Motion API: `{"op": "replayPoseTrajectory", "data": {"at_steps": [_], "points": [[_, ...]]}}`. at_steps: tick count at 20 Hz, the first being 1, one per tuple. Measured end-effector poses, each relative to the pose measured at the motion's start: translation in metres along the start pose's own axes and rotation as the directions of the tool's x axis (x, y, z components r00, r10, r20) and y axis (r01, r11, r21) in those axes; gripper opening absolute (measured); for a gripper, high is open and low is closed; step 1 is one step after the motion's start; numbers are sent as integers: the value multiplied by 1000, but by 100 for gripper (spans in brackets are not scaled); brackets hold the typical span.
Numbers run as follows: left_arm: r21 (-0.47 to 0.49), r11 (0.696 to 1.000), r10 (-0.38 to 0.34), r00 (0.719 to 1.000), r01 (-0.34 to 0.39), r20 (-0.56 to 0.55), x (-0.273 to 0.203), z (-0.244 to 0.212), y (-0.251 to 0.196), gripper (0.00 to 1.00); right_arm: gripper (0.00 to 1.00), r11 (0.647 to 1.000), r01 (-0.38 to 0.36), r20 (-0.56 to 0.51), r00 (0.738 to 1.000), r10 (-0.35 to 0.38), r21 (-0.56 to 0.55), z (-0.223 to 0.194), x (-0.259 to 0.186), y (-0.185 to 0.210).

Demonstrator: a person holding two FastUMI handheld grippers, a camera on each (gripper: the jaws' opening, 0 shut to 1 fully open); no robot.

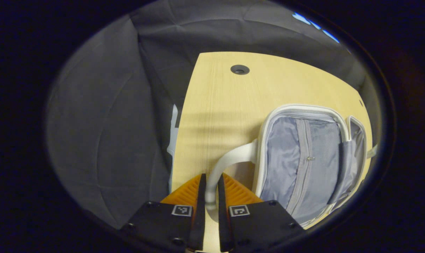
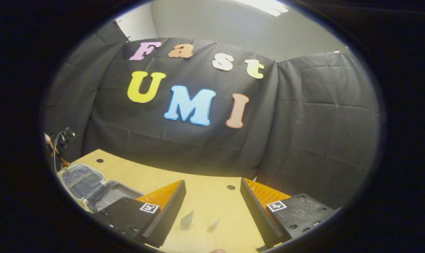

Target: First open the suitcase, pack the skin care products into it, and then close the suitcase.

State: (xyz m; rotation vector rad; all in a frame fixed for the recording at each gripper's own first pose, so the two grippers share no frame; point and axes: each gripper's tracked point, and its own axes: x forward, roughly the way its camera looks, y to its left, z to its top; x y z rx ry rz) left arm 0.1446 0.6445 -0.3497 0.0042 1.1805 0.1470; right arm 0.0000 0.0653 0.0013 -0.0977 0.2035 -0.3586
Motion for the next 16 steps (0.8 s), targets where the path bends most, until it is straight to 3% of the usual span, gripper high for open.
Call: {"op": "replayPoseTrajectory", "data": {"at_steps": [1, 2, 3, 4, 6, 11, 14, 16], "points": [[-19, 1000, 1, 1000, 0, 6, 1, 2, -1, 26, 94, 1000, 3, 0, 1000, -3, -2, 0, 0, -1], [-39, 999, 2, 1000, -1, 27, -5, 5, 1, 37, 94, 1000, 5, -3, 1000, -5, -1, -2, 0, -3], [-57, 998, 2, 998, 1, 67, -8, 9, 0, 39, 95, 1000, 6, -4, 1000, -6, 3, -3, 0, -4], [-76, 997, 25, 992, -16, 120, -12, 16, -1, 47, 95, 1000, 6, -5, 1000, -6, 8, -4, -1, -6], [-93, 994, 74, 969, -53, 236, -26, 30, 4, 87, 95, 1000, 6, -5, 1000, -6, 12, -8, 0, -11], [-160, 987, 59, 876, 22, 480, -84, 74, -52, 94, 95, 999, -6, 8, 1000, 5, 32, -14, 1, -29], [-86, 995, 9, 785, 56, 620, -143, 107, -104, 91, 95, 999, -14, 5, 1000, 14, 49, -25, 6, -43], [-49, 993, -50, 738, 112, 673, -164, 115, -166, 91, 94, 998, -18, 1, 1000, 18, 52, -30, 10, -53]]}}
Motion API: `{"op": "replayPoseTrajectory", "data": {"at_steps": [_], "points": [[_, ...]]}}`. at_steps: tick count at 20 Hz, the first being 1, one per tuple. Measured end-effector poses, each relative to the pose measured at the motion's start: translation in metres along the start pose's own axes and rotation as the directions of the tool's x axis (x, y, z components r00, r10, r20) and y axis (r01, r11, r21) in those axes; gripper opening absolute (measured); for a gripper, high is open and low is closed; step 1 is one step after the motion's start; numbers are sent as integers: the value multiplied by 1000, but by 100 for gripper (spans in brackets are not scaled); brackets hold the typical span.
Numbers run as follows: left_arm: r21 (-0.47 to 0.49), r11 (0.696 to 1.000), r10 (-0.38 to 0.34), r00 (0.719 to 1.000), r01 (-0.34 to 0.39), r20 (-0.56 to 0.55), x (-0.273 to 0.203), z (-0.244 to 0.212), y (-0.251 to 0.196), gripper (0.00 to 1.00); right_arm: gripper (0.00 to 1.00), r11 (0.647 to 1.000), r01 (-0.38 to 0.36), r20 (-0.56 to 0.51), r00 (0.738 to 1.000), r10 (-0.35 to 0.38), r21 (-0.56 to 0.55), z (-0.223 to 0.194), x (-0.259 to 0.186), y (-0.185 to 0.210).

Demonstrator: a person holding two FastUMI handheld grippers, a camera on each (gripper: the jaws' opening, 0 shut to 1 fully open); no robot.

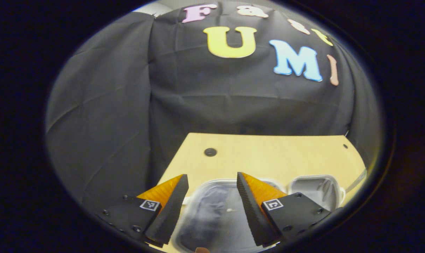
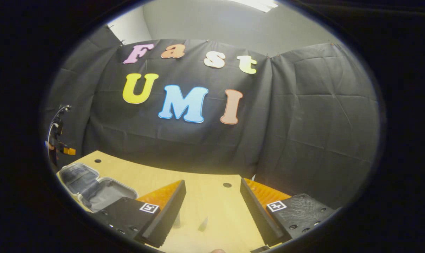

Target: First open the suitcase, pack the skin care products into it, and then close the suitcase.

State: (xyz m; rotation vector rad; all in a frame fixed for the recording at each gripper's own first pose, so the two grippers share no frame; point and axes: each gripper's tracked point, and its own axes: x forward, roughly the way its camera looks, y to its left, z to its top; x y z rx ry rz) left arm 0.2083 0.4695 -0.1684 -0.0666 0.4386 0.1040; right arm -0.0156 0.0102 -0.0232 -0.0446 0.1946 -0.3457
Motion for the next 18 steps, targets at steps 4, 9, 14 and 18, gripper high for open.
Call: {"op": "replayPoseTrajectory", "data": {"at_steps": [4, 9, 14, 18], "points": [[-11, 984, -171, 969, 176, 180, -36, 19, -146, 91, 95, 1000, -24, -9, 1000, 24, -2, -9, 4, -19], [57, 937, -349, 909, 346, 226, -56, 8, -310, 90, 94, 999, -36, -12, 999, 36, -9, -16, 7, -44], [85, 884, -466, 853, 460, 235, -83, -21, -458, 92, 94, 999, -50, -30, 998, 50, -4, -29, 15, -64], [115, 838, -545, 804, 533, 238, -100, -48, -537, 90, 95, 997, -74, -51, 996, 75, 12, -41, 25, -72]]}}
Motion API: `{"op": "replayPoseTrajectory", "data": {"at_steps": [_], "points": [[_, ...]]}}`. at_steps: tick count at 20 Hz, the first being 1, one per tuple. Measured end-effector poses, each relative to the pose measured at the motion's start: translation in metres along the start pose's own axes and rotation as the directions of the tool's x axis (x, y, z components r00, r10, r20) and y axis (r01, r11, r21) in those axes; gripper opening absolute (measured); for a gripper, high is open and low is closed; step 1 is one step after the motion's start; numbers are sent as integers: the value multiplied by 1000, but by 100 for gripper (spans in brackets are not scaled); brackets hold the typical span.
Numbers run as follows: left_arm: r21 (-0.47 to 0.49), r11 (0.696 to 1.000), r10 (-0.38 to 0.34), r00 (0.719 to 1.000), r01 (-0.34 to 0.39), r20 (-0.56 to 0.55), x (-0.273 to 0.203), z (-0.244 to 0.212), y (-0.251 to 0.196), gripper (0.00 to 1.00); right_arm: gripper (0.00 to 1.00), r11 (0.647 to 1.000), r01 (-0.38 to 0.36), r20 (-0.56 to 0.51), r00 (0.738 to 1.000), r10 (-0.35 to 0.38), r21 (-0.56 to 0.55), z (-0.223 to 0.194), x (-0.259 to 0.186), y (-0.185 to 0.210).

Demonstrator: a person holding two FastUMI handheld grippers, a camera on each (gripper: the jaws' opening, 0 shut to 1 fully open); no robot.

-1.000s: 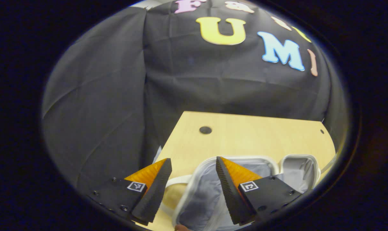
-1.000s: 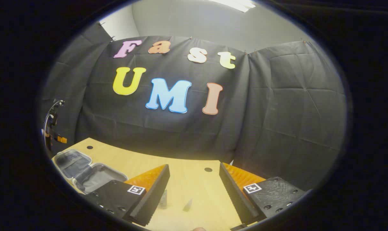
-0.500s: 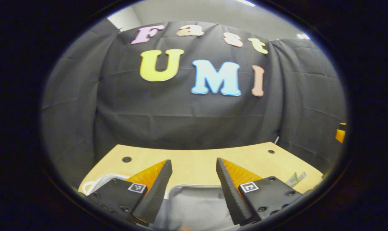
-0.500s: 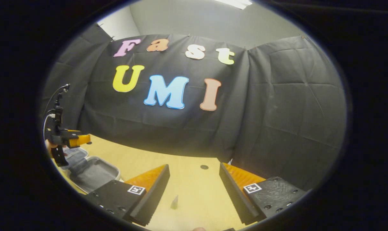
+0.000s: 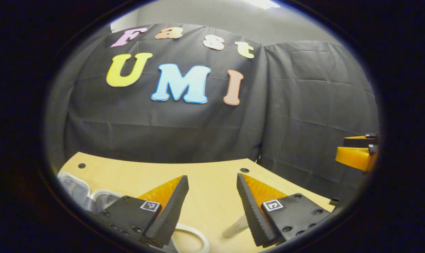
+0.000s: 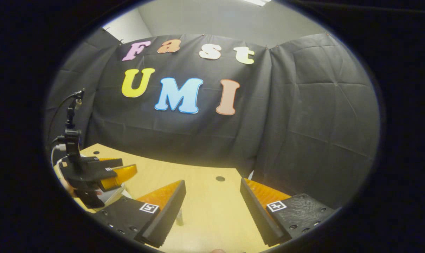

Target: First open the suitcase, pack the skin care products into it, and then close the suitcase.

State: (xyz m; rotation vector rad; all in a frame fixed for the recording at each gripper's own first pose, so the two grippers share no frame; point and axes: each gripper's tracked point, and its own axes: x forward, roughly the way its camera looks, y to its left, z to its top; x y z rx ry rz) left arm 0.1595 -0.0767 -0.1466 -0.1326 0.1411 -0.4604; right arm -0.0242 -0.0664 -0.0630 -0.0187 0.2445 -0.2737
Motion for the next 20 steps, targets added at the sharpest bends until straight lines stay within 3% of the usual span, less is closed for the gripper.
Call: {"op": "replayPoseTrajectory", "data": {"at_steps": [3, 7, 14, 17, 18, 20], "points": [[9, 999, -48, 999, 48, -18, 9, -40, -37, 92, 95, 1000, -29, -9, 1000, 29, -2, -8, 6, 0], [23, 1000, -7, 995, 10, -104, 24, -107, -41, 90, 95, 996, -89, -15, 996, 88, -8, -19, 13, 6], [12, 1000, 5, 961, -2, -278, 24, -209, -57, 89, 95, 988, -152, -85, 984, 154, 32, -54, 36, 24], [53, 997, 64, 949, -50, -308, 28, -220, -45, 65, 95, 985, -165, -119, 978, 169, 44, -68, 44, 33], [58, 998, 56, 943, -39, -328, 28, -218, -45, 48, 95, 985, -165, -130, 977, 170, 50, -72, 47, 35], [42, 998, 57, 926, -45, -374, 28, -220, -40, 44, 94, 984, -164, -150, 974, 172, 66, -81, 52, 39]]}}
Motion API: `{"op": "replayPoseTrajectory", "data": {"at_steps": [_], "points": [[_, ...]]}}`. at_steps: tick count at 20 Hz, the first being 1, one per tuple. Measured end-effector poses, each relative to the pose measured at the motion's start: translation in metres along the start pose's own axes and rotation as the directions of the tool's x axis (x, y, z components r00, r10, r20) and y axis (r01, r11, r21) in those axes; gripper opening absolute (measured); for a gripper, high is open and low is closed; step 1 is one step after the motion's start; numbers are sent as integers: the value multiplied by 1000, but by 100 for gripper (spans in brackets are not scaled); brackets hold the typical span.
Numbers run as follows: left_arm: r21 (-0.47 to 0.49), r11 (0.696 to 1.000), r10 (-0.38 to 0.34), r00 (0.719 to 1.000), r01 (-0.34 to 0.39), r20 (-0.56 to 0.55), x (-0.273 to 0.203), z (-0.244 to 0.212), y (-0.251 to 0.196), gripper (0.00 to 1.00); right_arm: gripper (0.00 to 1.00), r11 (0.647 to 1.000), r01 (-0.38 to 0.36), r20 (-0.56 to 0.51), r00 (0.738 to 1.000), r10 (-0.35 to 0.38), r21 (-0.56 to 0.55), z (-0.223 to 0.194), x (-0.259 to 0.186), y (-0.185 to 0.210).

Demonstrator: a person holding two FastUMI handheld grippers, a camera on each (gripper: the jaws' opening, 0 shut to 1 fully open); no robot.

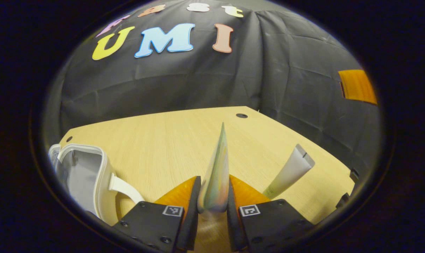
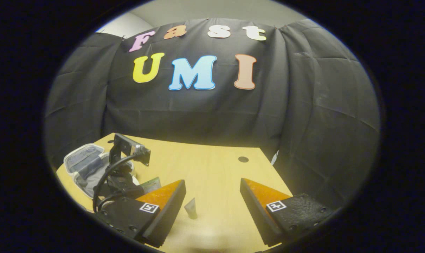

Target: First open the suitcase, pack the skin care products into it, and then close the suitcase.

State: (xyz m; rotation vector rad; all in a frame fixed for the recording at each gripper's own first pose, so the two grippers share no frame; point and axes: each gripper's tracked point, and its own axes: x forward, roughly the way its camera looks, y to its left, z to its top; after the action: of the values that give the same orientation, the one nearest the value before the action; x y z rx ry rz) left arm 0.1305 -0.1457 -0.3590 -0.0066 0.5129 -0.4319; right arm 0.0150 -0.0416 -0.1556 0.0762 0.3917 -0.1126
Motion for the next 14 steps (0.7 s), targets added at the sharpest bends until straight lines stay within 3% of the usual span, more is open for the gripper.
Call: {"op": "replayPoseTrajectory", "data": {"at_steps": [5, 8, 11, 14], "points": [[-223, 974, -65, 995, 46, -76, -52, 30, 16, 39, 94, 996, -55, -67, 996, 60, 69, -25, 24, 26], [-284, 958, -69, 995, 46, -70, -110, 65, 46, 40, 90, 993, -73, -161, 983, 86, 91, -65, 50, 45], [-308, 951, -24, 995, -7, -95, -162, 76, 91, 39, 84, 992, -71, -265, 959, 97, 106, -108, 72, 57], [-305, 948, 46, 988, -91, -150, -194, 58, 144, 39, 68, 994, -55, -322, 943, 82, 92, -137, 80, 62]]}}
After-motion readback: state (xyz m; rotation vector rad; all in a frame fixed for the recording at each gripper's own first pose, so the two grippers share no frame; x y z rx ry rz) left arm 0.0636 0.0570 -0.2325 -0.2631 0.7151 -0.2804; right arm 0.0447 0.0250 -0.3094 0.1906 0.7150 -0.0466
